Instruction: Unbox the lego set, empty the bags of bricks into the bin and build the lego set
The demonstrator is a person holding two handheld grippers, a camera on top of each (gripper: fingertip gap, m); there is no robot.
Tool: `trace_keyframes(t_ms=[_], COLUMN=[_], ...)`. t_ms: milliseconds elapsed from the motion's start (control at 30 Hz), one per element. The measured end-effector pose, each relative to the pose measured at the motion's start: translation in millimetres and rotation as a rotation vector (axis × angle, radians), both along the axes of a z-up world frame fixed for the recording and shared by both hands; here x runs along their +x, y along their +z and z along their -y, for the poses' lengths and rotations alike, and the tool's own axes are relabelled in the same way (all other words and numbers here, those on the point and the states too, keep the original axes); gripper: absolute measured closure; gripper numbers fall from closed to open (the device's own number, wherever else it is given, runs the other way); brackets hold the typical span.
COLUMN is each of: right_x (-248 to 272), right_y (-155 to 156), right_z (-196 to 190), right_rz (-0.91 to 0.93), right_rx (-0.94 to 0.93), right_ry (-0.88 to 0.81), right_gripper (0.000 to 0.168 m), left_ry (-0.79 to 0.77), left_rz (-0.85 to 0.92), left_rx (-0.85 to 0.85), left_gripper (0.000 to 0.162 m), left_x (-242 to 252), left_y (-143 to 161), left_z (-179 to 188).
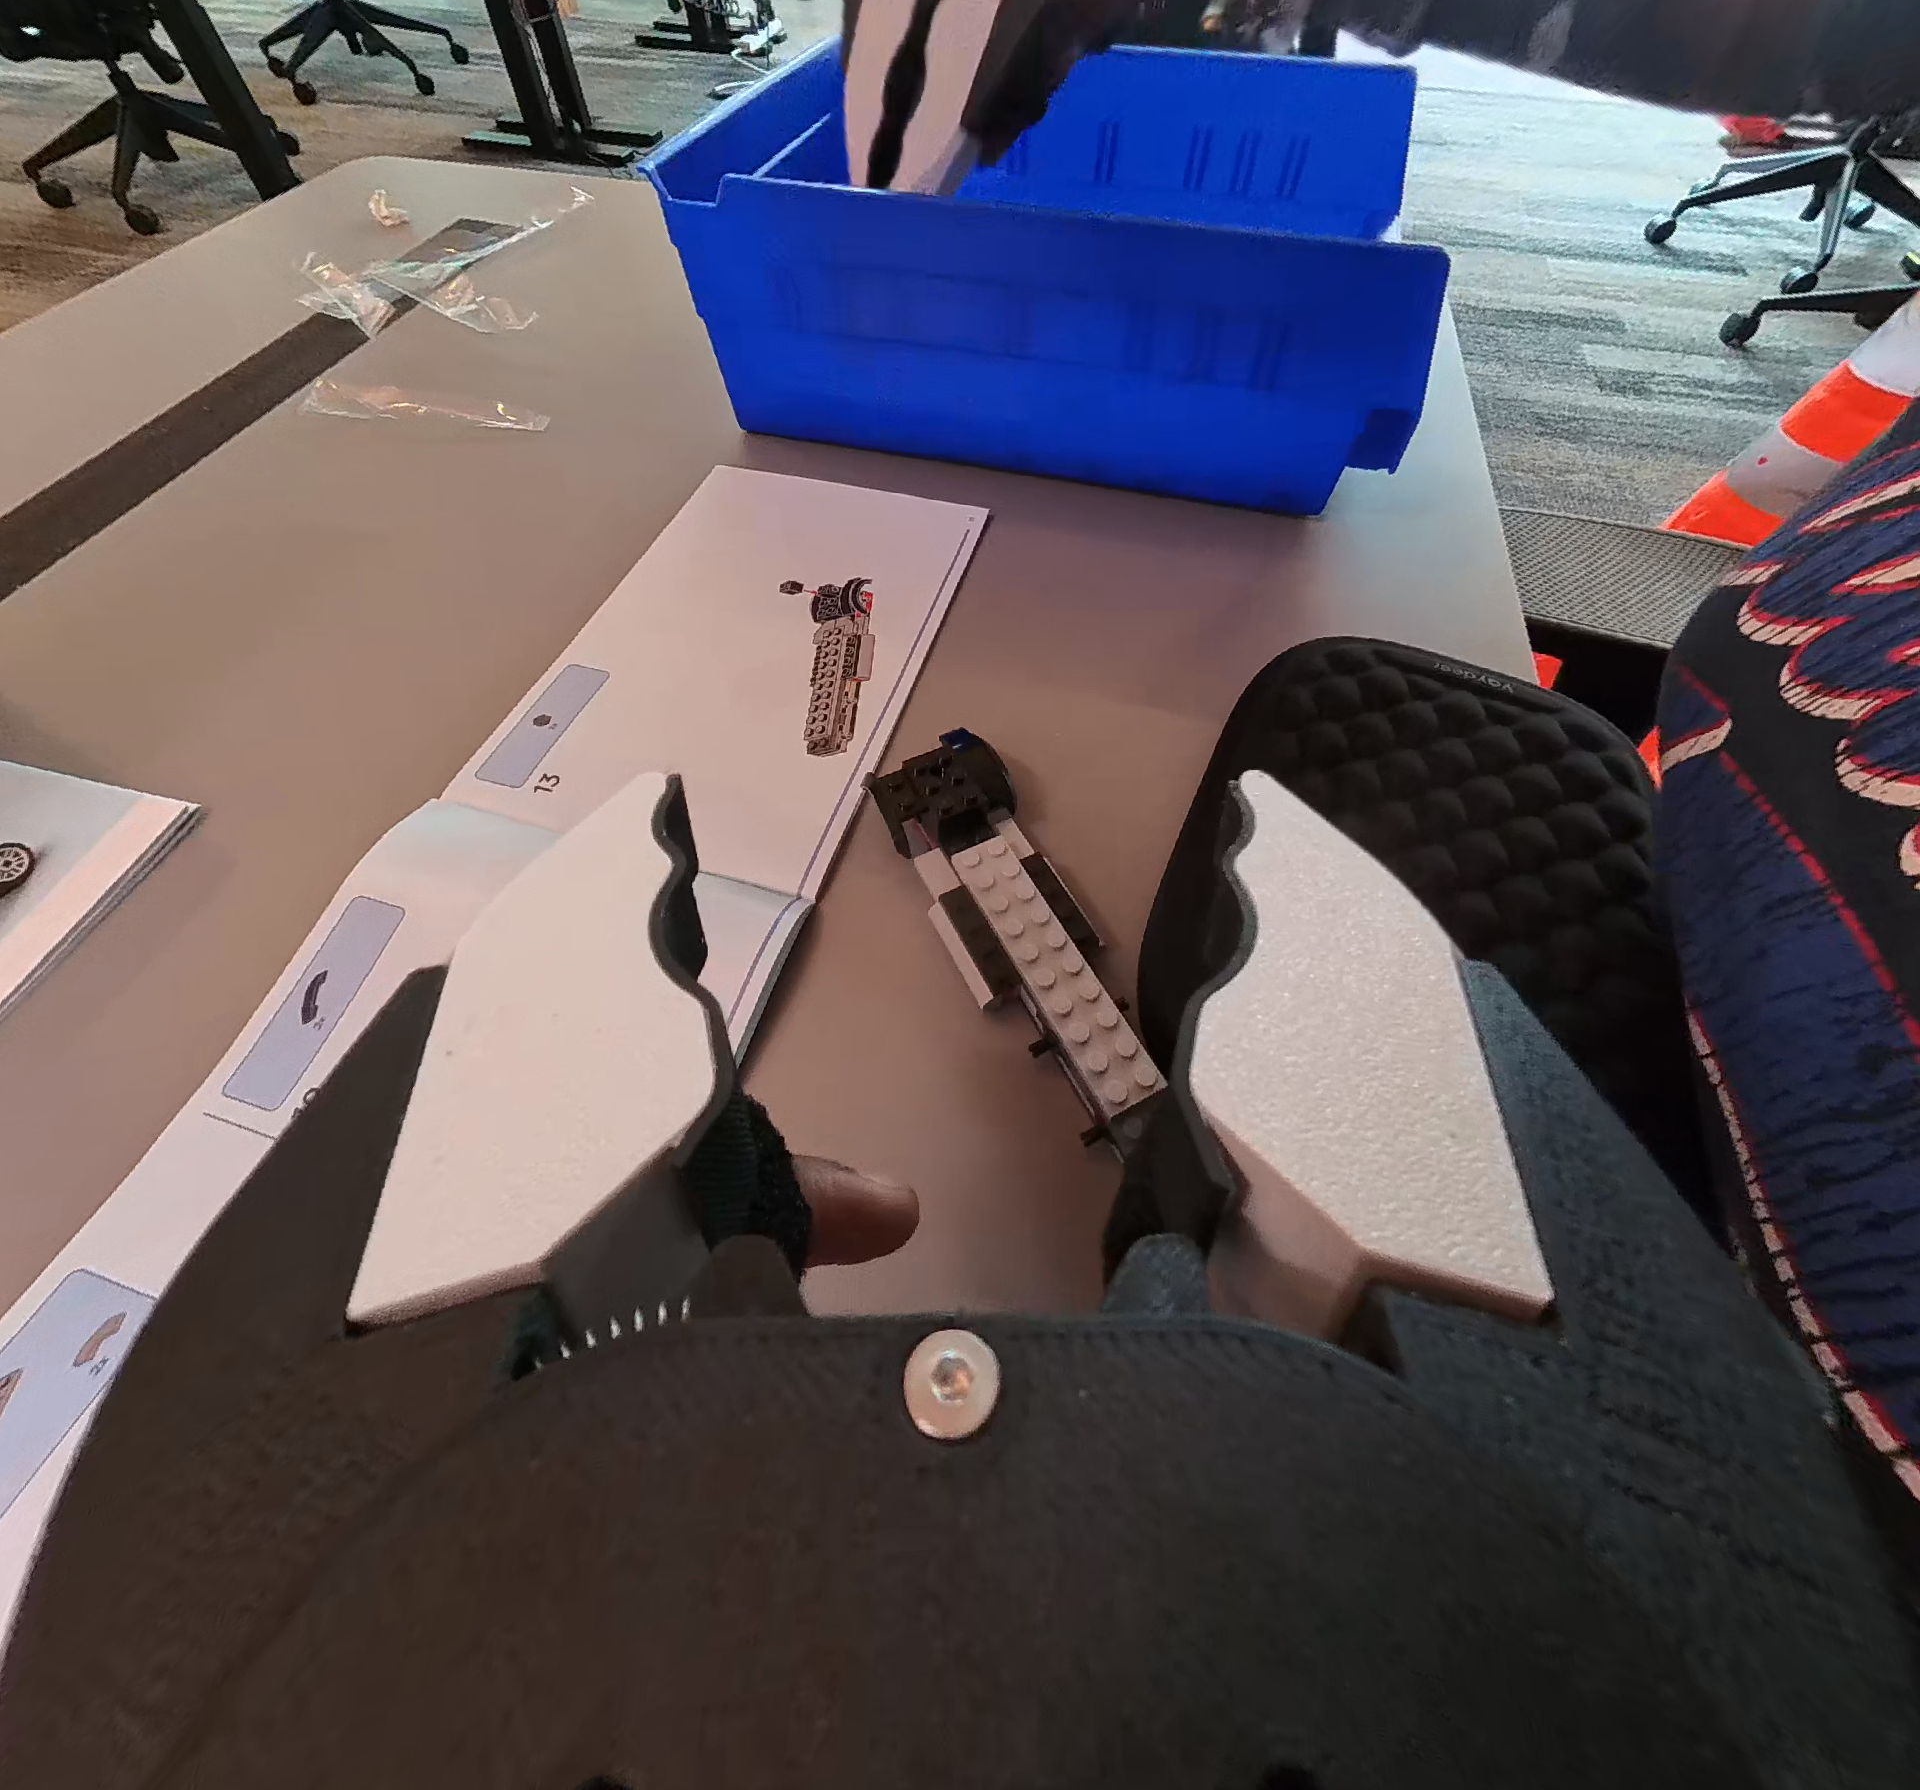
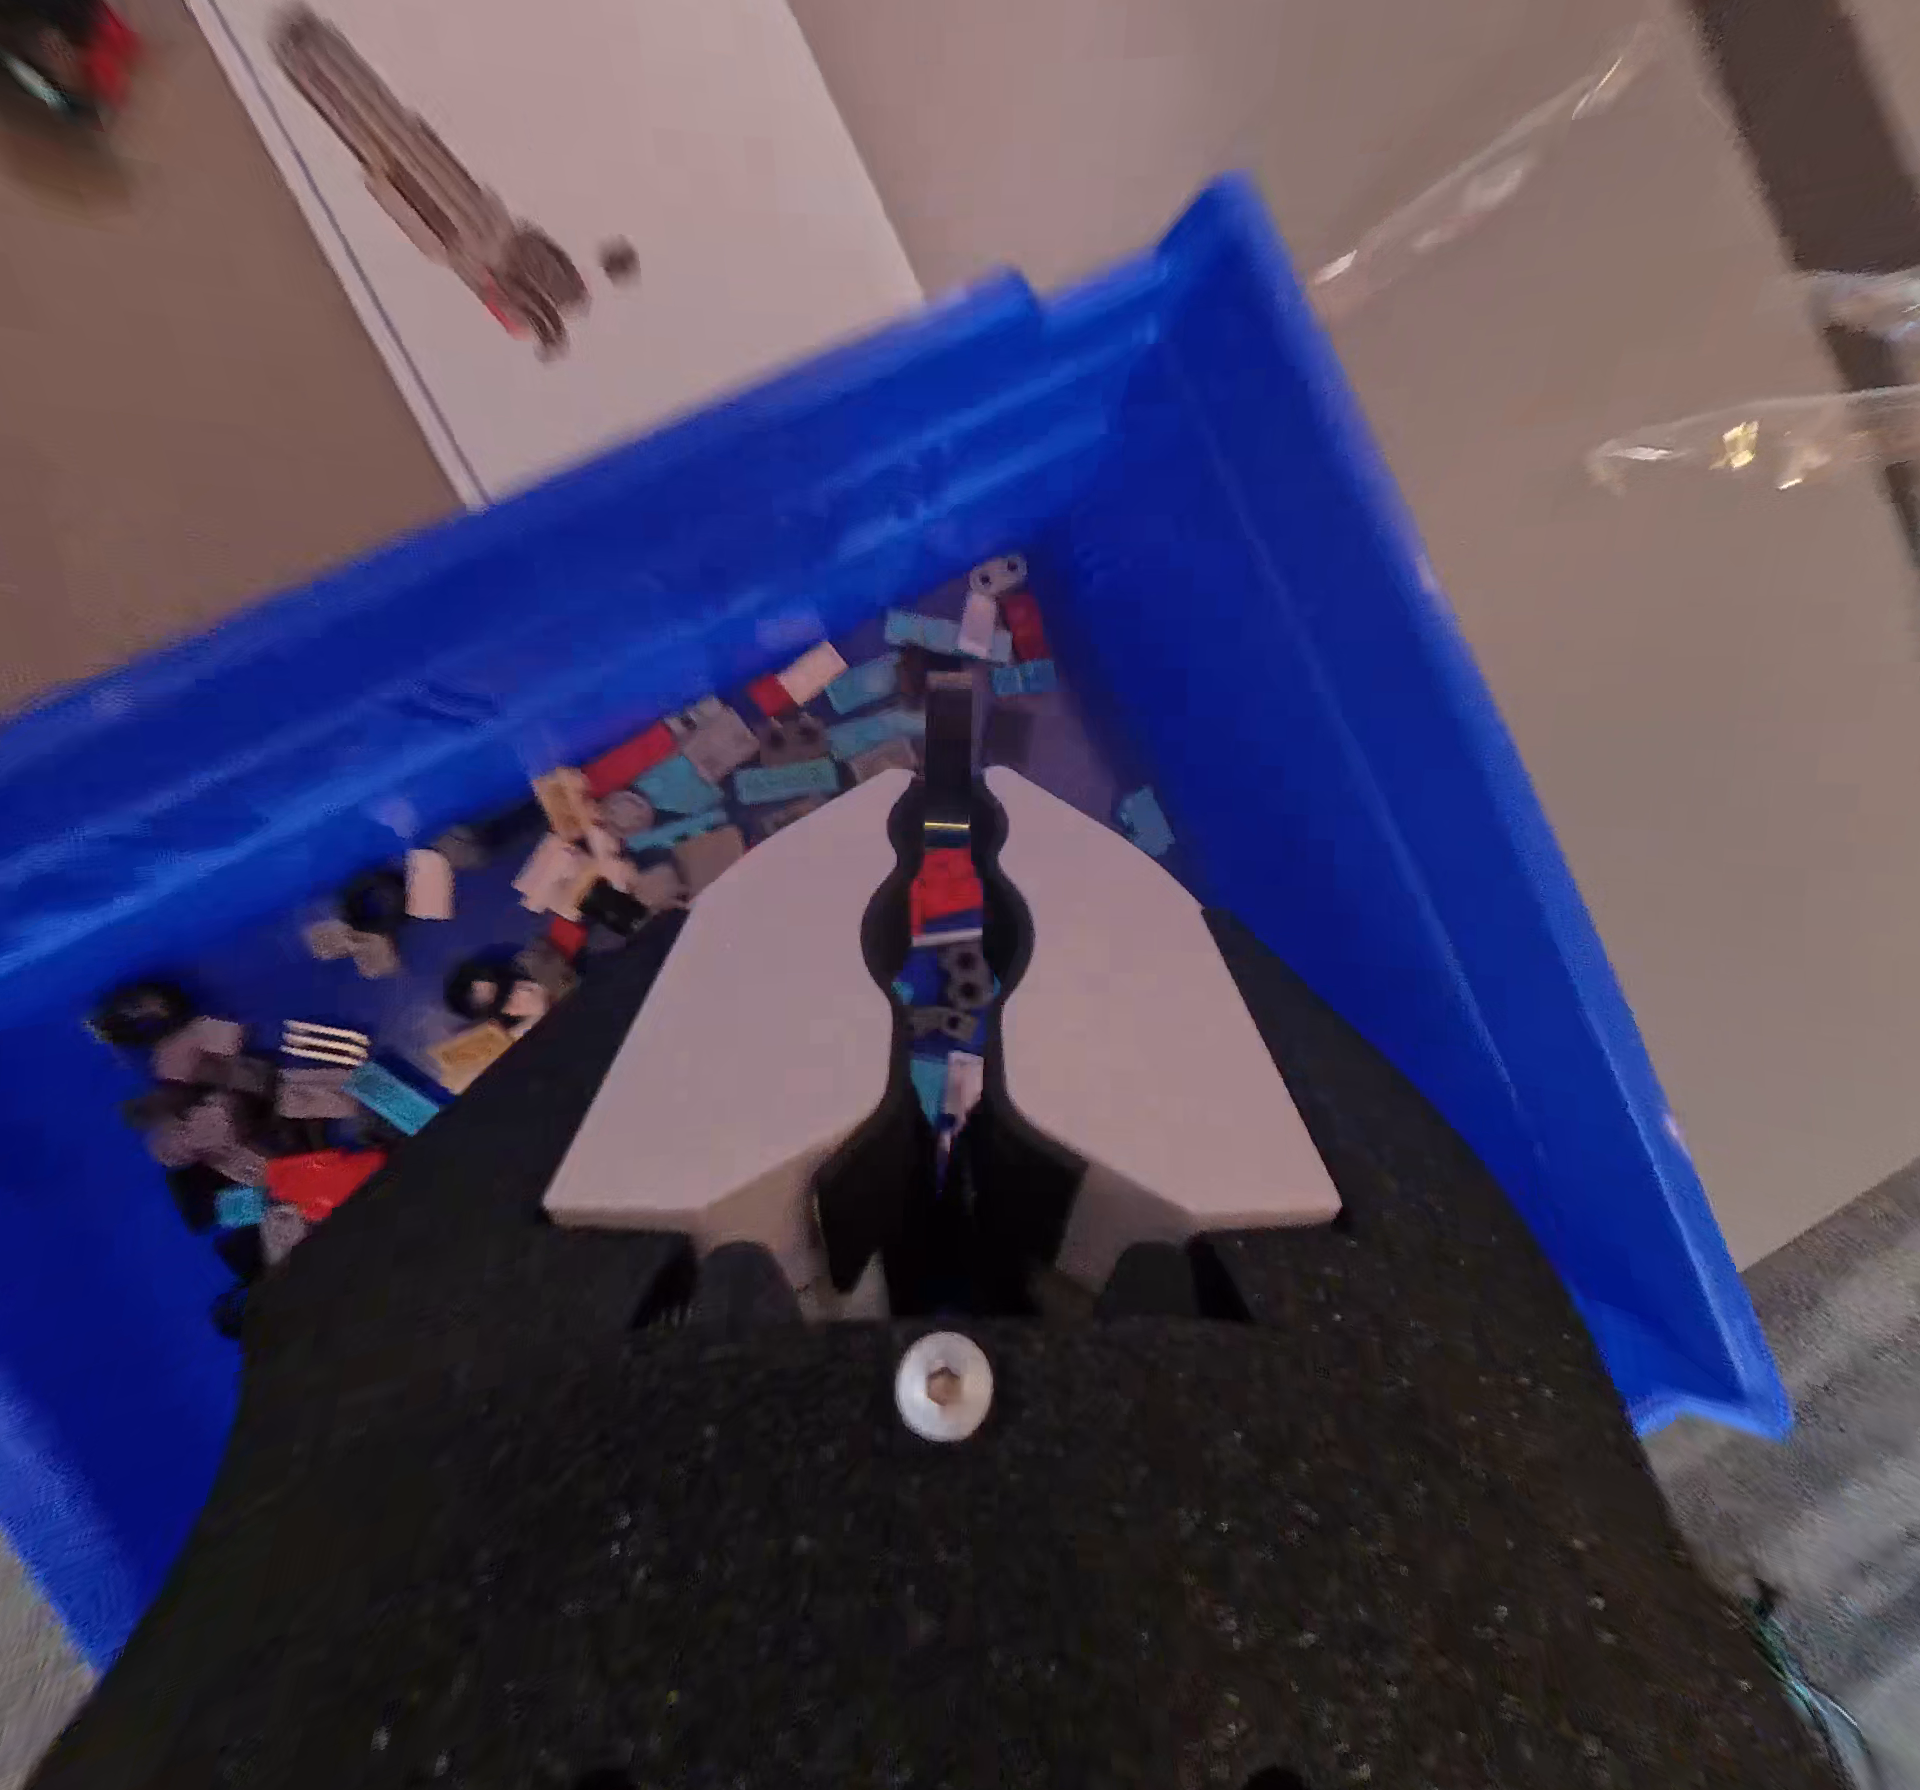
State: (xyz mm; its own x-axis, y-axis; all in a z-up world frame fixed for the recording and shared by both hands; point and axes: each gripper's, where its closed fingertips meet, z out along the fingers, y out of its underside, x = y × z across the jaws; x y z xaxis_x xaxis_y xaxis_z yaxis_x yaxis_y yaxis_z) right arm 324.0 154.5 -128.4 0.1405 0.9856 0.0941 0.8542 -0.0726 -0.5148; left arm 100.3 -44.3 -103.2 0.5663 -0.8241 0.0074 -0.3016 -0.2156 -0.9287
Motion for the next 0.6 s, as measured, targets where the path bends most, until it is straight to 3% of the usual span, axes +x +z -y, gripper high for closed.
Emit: trace_keyframes(t_ms=[33, 233, 367, 500, 600], right_x=[-2.0, -12.0, -24.6, -49.7, -78.3], right_y=[12.4, 87.8, 125.6, 139.3, 135.8], right_z=[5.5, 41.1, 73.4, 105.5, 128.9], right_rz=[-0.054, -0.453, -0.675, -0.7, -0.623], right_rx=[0.01, 0.016, 0.004, 0.074, 0.136], right_ry=[-0.021, -0.142, -0.128, -0.047, 0.046], right_gripper=[0.16, 0.16, 0.16, 0.16, 0.16], left_ry=[0.0, -0.02, -0.024, 0.003, 0.019], left_rz=[-0.003, -0.003, -0.014, 0.029, 0.133], left_rx=[0.005, 0.033, 0.068, 0.118, 0.163], left_gripper=[0.067, 0.069, 0.071, 0.081, 0.1], left_x=[0.3, 5.4, 7.1, 7.7, 9.6], left_y=[0.1, 1.4, 6.4, 21.2, 42.4], left_z=[0.8, 10.9, 16.7, 16.3, 15.2])
